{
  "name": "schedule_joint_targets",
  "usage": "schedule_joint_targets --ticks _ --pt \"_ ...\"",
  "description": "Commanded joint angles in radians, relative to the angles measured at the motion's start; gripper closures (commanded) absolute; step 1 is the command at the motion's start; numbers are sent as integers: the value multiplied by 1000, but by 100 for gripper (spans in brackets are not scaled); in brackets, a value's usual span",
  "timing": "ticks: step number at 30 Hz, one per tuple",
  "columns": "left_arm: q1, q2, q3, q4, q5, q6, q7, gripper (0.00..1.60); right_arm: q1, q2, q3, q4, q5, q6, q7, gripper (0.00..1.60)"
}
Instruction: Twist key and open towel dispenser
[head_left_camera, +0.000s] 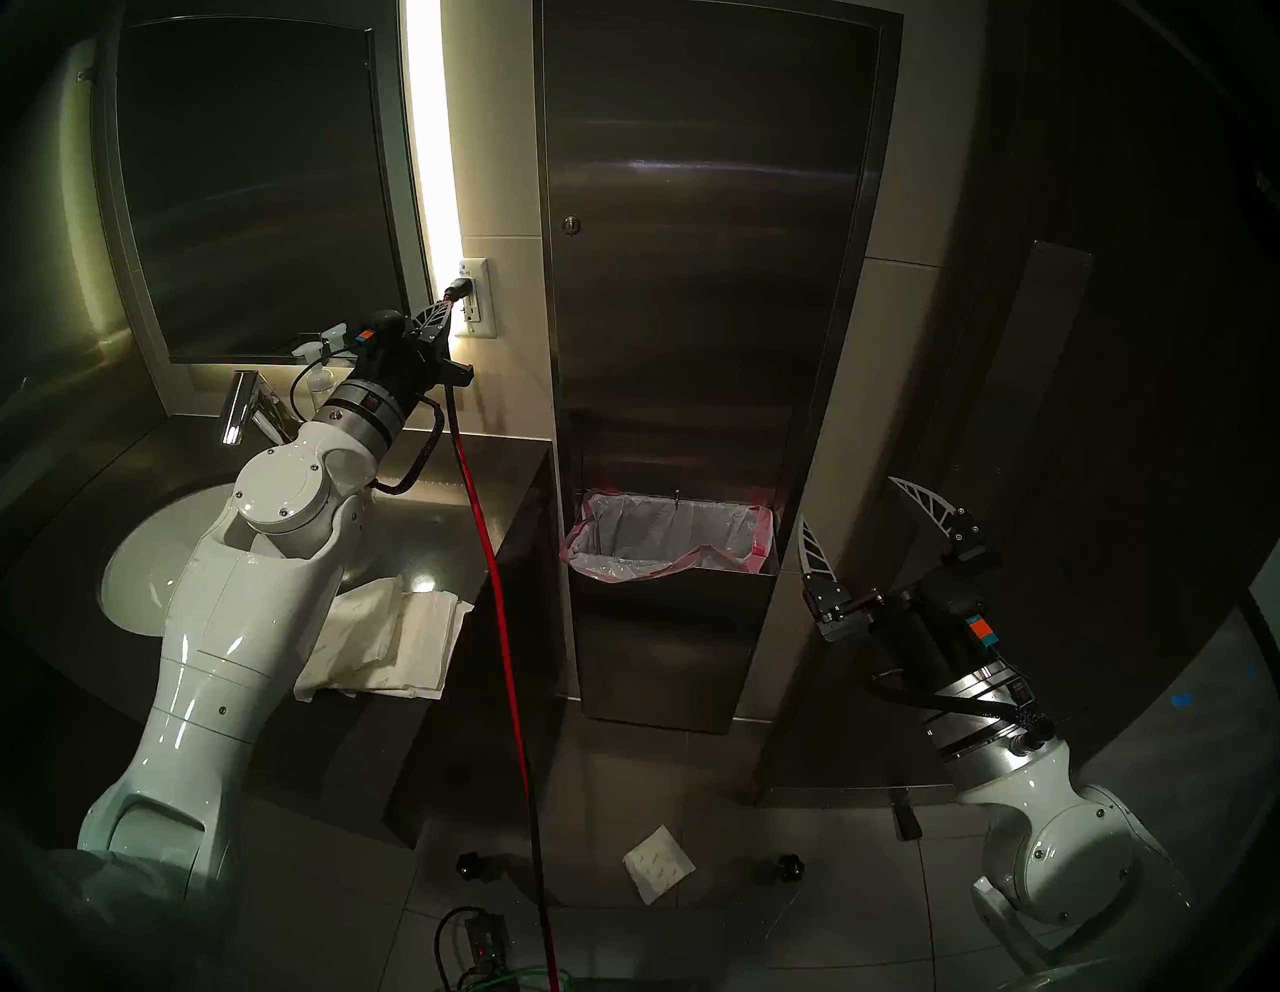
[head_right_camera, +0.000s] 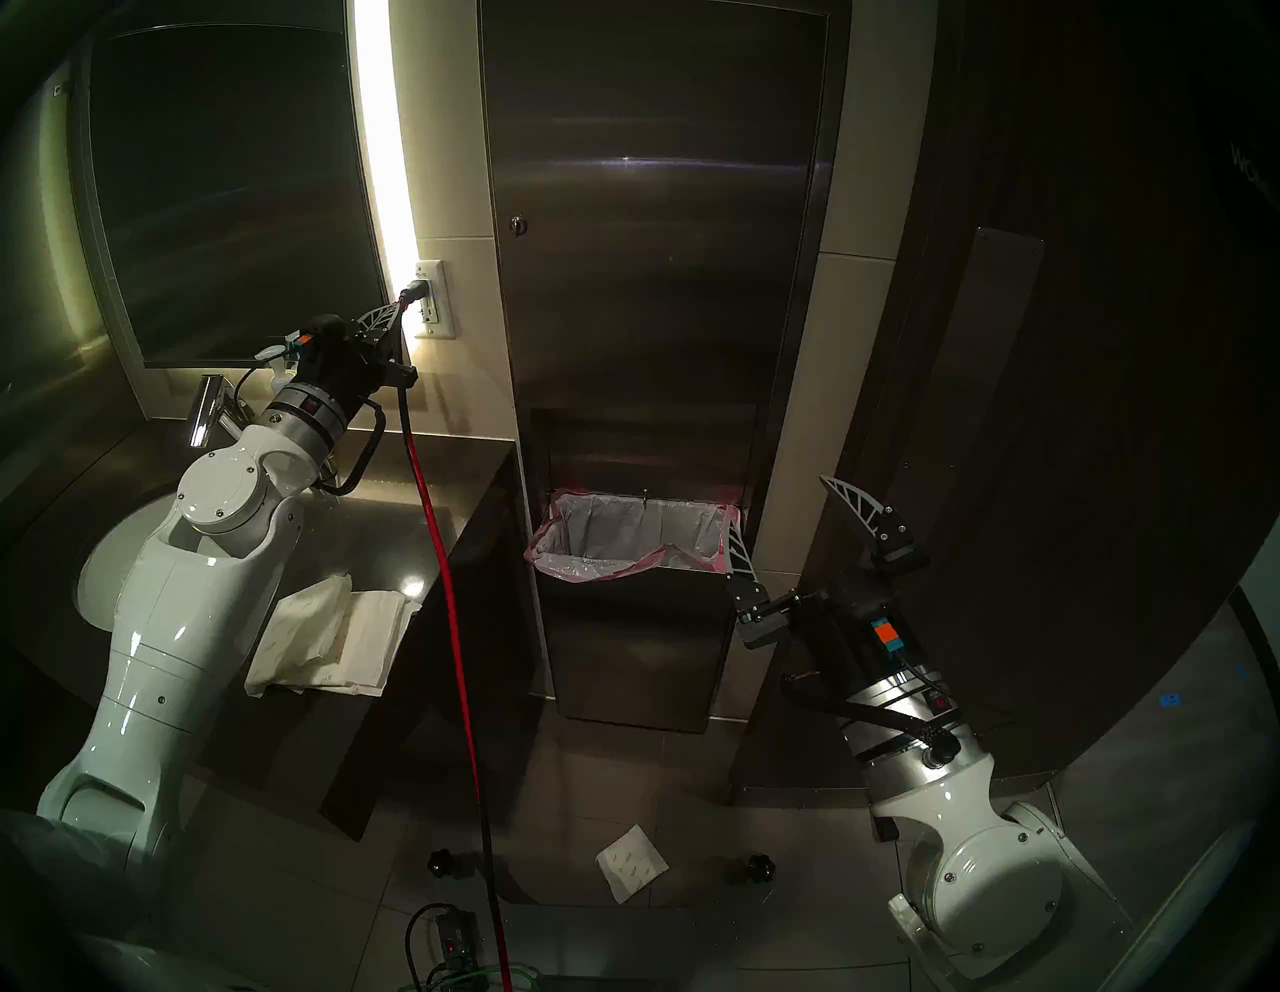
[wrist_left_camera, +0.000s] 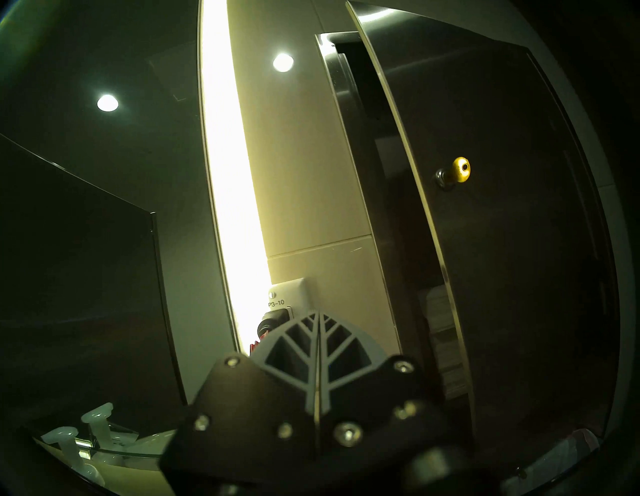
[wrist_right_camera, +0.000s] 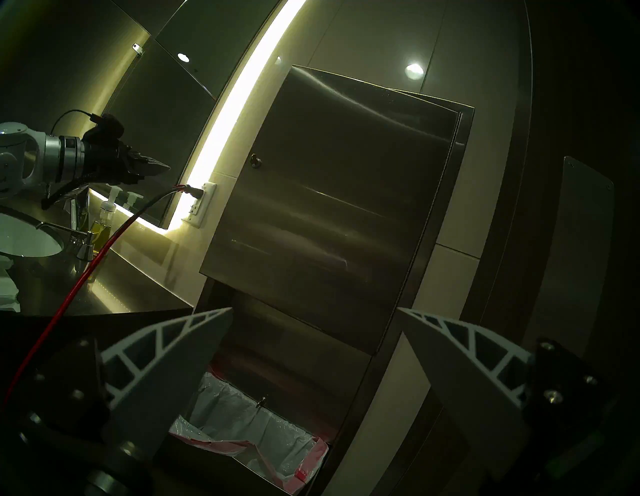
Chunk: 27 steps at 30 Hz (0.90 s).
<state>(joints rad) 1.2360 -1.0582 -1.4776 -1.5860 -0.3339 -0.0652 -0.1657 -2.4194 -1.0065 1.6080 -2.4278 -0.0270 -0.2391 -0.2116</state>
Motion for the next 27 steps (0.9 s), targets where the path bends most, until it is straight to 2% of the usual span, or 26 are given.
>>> schedule_joint_targets --ticks 1,7,15,16,17,24,25,27 --pt "-102 15 7 36 -3 -28 -52 160 2 -1 0 -16 -1 -3 -2 0" --pt "-139 14 14 77 -2 -39 -88 160 2 -1 0 -16 -1 -3 -2 0" --pt "-225 6 47 167 -12 -56 -153 160 1 -1 0 -16 -1 -3 -2 0" --pt "-209 0 35 152 -8 -54 -155 160 1 -1 0 -16 -1 -3 -2 0" --pt "-244 1 55 184 -11 -57 -162 160 1 -1 0 -16 -1 -3 -2 0" --pt "-311 -60 77 253 -12 -51 -143 160 1 -1 0 -16 -1 -3 -3 0" --pt "-292 -71 63 237 -11 -47 -137 160 1 0 0 -16 -1 -3 -3 0" --pt "-339 -77 92 283 -12 -49 -149 160 1 0 0 -16 -1 -3 -3 0"
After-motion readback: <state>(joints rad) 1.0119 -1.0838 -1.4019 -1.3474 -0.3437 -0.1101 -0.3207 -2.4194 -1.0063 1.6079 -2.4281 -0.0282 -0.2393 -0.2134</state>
